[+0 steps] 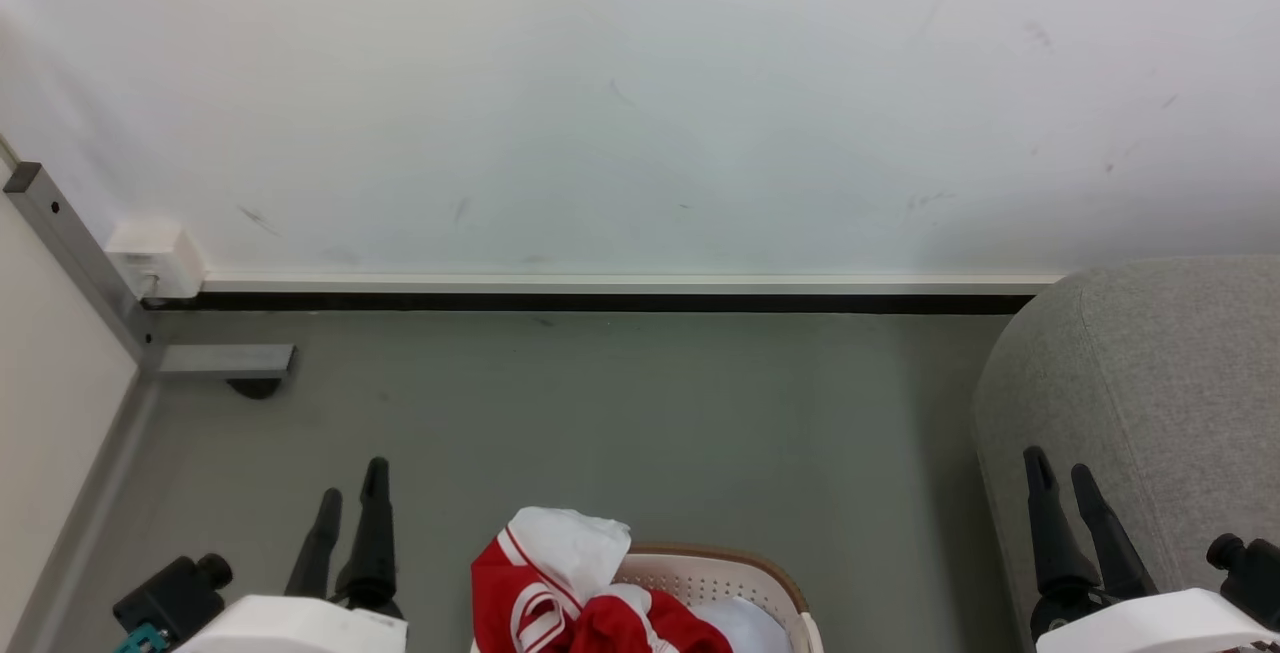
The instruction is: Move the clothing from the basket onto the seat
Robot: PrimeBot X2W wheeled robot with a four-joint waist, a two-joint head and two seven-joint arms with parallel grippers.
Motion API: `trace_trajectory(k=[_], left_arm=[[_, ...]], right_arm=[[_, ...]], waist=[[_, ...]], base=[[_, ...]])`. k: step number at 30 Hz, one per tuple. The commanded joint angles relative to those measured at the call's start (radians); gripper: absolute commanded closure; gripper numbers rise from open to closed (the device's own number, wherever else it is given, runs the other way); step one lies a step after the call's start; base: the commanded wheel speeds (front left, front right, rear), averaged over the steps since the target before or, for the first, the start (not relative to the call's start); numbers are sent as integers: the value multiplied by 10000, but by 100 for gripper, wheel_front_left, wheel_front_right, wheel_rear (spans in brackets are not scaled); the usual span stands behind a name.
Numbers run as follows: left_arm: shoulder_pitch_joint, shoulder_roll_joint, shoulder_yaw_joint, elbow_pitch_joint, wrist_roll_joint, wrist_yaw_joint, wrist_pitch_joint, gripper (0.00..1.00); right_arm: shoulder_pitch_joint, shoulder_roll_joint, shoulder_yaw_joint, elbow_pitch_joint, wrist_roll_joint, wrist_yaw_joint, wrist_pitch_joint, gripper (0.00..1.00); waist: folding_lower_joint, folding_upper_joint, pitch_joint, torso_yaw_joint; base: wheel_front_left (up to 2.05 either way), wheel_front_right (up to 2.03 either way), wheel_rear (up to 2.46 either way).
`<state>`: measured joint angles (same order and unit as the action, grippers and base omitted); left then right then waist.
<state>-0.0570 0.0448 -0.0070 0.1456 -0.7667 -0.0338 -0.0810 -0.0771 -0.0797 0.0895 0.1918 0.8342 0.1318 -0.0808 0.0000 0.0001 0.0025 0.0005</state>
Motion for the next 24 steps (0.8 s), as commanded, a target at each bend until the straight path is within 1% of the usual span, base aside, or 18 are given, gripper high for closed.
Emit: trace_trajectory(k=[1, 8, 24], left_arm=[[-135, 134, -9, -155, 304, 48, -77, 0], [-132, 188, -239, -165, 1247, 312, -306, 0], [23, 160, -391, -285, 2724, 472, -751, 0]], right_arm=[[-103, -19, 6, -138, -311, -8, -77, 0], [-43, 8, 173, -118, -1352, -9, -296, 0], [-29, 159, 259, -166, -3028, -12, -739, 0]], waist=[[0, -1, -1, 4], [0, -1, -10, 24], [0, -1, -28, 30]], base=[[0, 0, 0], [0, 0, 0], [0, 0, 0]])
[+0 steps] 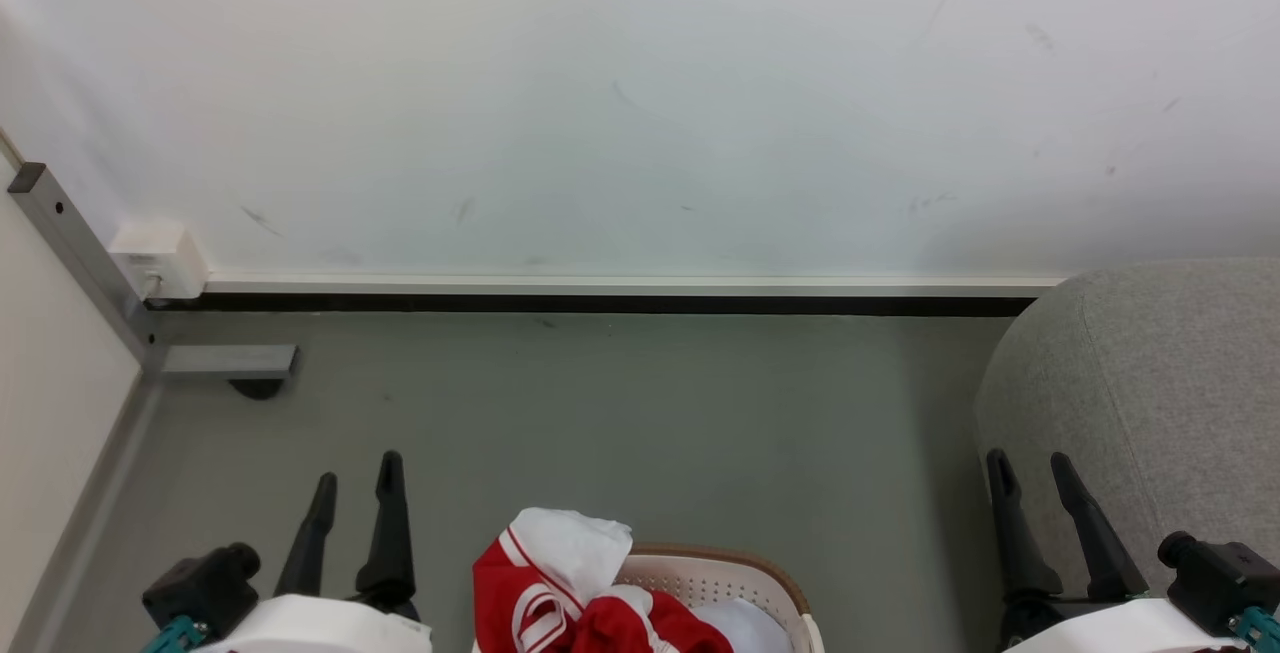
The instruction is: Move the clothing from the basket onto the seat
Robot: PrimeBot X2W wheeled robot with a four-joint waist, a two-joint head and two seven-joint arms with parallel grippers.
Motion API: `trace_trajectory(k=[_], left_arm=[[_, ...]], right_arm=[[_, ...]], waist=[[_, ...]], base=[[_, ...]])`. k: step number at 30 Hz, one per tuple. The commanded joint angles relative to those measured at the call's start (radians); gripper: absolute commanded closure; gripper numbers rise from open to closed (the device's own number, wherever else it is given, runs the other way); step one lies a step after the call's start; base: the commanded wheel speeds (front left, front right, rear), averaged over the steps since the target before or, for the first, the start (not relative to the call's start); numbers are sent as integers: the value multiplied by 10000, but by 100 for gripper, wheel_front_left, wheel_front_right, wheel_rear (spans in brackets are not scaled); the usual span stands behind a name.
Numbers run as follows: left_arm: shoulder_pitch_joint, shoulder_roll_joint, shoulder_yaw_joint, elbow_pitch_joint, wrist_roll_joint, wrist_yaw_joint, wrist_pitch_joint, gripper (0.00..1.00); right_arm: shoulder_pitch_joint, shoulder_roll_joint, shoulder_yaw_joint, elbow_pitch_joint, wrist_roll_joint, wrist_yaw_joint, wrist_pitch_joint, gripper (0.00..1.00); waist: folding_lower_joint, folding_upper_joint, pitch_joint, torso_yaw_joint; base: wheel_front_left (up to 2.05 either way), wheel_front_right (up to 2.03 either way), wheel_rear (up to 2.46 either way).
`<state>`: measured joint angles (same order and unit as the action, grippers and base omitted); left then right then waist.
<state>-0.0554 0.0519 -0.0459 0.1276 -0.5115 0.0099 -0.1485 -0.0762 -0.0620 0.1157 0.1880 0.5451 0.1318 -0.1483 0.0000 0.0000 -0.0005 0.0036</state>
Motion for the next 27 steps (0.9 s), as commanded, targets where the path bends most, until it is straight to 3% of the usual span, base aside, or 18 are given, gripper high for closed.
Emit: trace_trajectory(k=[1, 27], left_arm=[[17, 80, 14, -118, 239, 29, -89, 0], [144, -4, -112, -162, 2650, 25, -685, 0]], right_arm=[[-36, -15, 0, -142, -247, -12, -97, 0], [35, 46, 354, -209, -2434, -16, -687, 0]], waist=[[0, 0, 4, -2], [0, 0, 21, 56]], base=[[0, 0, 0], [0, 0, 0]])
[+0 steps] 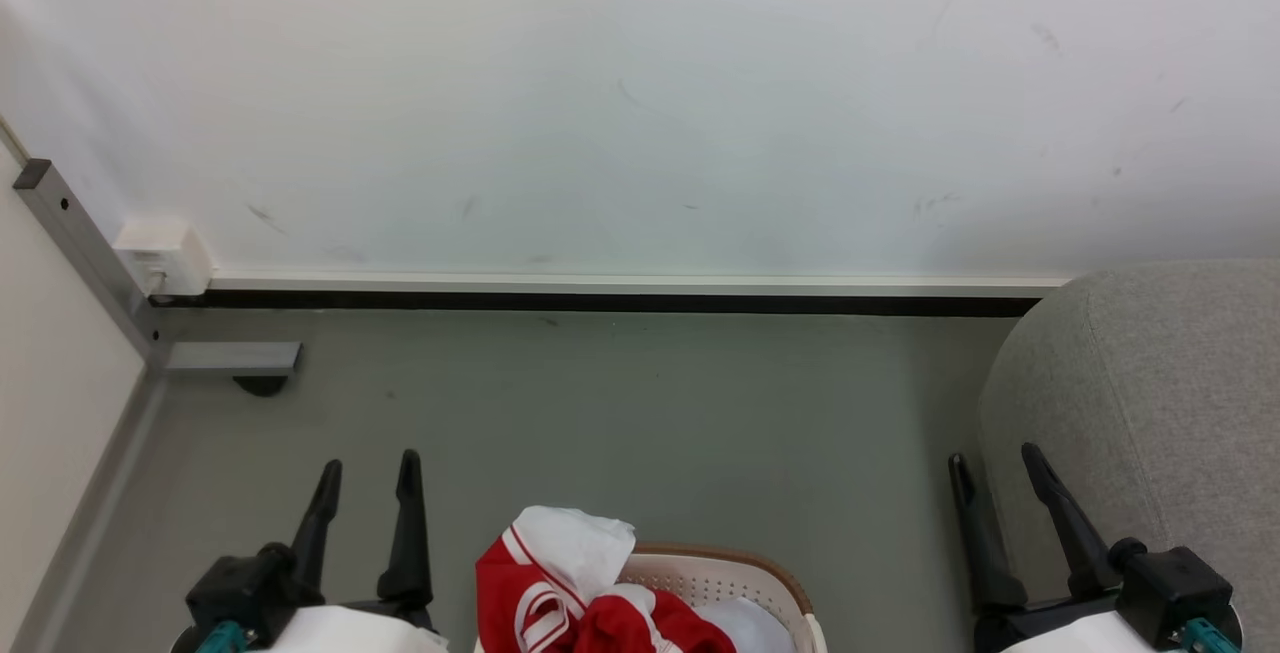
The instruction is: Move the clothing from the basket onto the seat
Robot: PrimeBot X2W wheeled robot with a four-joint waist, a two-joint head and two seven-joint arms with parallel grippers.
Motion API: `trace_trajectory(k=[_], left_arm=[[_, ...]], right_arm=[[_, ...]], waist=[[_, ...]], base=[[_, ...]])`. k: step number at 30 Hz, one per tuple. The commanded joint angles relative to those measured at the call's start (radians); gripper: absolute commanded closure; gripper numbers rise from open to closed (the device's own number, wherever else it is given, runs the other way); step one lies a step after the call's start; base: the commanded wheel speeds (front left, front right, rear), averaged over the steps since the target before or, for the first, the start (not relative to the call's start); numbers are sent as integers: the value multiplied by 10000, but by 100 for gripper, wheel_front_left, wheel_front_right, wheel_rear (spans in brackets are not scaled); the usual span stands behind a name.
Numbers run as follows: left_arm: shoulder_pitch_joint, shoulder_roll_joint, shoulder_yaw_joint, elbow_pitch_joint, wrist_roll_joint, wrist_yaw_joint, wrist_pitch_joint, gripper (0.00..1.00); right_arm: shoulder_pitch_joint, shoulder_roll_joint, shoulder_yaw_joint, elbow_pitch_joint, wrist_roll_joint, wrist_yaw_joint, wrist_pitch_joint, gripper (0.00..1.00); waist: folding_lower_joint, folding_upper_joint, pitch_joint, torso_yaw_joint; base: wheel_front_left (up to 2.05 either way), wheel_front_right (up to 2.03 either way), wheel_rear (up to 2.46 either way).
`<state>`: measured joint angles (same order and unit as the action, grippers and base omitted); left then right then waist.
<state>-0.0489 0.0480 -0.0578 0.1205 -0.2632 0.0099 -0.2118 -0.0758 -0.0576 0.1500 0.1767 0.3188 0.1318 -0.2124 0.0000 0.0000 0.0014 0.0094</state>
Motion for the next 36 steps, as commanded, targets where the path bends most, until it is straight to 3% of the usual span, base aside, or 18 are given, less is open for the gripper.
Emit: trace_trajectory(k=[1, 26, 36], left_arm=[[81, 34, 6, -91, 253, 27, -80, 0], [88, 44, -231, -36, 1893, 198, -553, 0], [91, 44, -210, 25, 1754, 216, -531, 0]], right_arm=[[26, 2, 36, -92, -223, -16, -68, 0], [78, 42, 193, -368, -1886, -21, -545, 0], [53, 56, 171, -301, -1835, -21, -537, 0]], waist=[[0, 0, 3, -5], [0, 0, 23, -42], [0, 0, 8, -62]], base=[[0, 0, 0], [0, 0, 0], [0, 0, 0]])
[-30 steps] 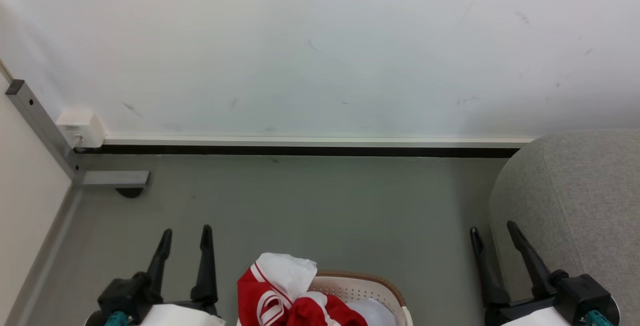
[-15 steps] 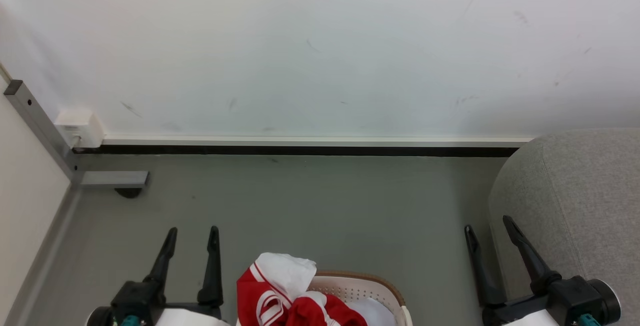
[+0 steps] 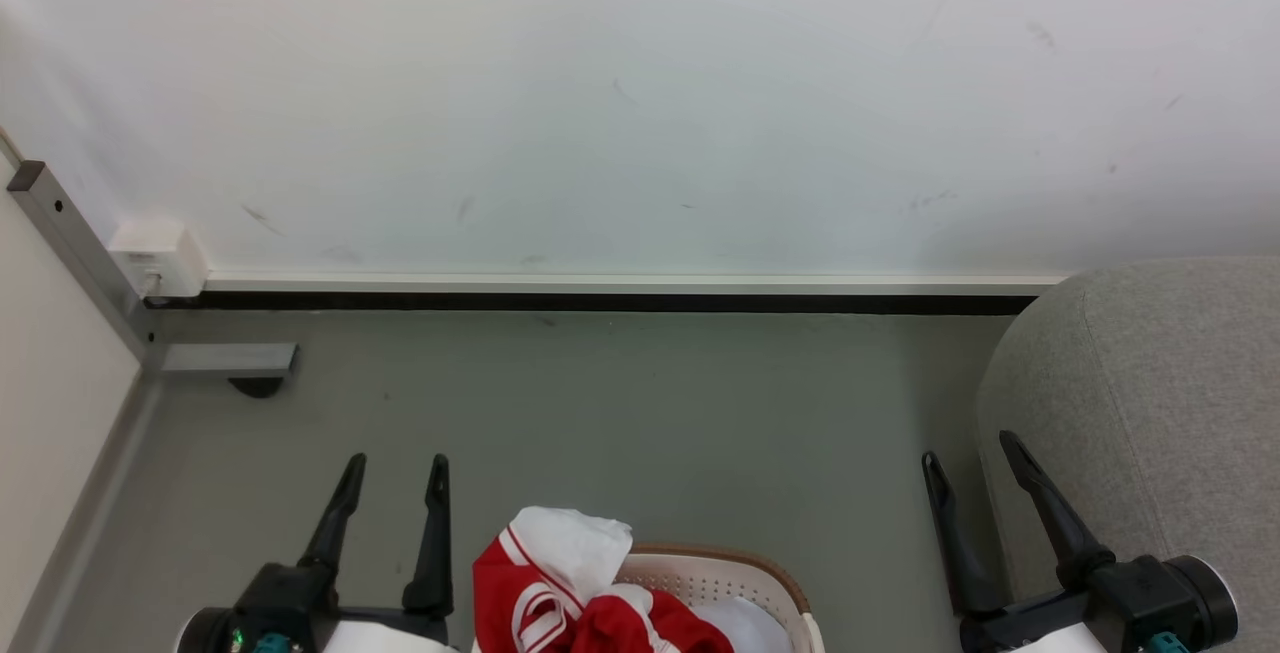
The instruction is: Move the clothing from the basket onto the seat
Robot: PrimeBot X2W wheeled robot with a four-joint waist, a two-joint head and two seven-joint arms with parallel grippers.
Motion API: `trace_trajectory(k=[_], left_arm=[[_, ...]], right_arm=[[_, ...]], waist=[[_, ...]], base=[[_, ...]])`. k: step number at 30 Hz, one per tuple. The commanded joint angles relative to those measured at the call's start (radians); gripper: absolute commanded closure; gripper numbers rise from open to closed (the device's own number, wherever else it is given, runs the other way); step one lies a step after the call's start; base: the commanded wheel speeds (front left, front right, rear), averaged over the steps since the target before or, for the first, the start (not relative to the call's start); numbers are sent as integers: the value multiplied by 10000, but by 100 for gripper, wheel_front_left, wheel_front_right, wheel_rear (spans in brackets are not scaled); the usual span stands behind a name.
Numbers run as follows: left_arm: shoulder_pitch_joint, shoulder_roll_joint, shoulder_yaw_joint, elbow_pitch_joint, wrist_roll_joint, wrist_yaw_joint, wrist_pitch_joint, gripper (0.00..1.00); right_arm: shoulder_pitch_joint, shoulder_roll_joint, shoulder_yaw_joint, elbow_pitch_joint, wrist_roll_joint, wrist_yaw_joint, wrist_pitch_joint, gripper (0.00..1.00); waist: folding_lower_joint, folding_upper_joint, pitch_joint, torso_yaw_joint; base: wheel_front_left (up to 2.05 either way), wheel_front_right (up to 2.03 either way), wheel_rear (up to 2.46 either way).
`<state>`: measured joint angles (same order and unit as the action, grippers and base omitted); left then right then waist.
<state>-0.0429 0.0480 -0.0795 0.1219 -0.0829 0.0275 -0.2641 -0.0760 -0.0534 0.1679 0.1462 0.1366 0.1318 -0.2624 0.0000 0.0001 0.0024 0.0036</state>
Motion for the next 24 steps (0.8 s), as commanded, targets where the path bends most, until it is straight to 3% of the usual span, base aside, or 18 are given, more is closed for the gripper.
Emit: trace_trajectory(k=[1, 16, 24], left_arm=[[31, 44, 10, 14, -59, 41, -7, 0], [73, 42, 100, 54, -246, 20, -7, 0], [-343, 42, -58, 335, -10, -200, -7, 0]], right_arm=[[51, 14, -15, 8, -4, -21, -37, 0], [-77, 20, -35, 11, 118, -21, -37, 0], [-356, -14, -287, -261, 349, -21, -35, 0]], waist=[[0, -1, -6, -8], [0, -1, 122, -274], [0, -1, 915, -587]], base=[[0, 0, 0], [0, 0, 0], [0, 0, 0]])
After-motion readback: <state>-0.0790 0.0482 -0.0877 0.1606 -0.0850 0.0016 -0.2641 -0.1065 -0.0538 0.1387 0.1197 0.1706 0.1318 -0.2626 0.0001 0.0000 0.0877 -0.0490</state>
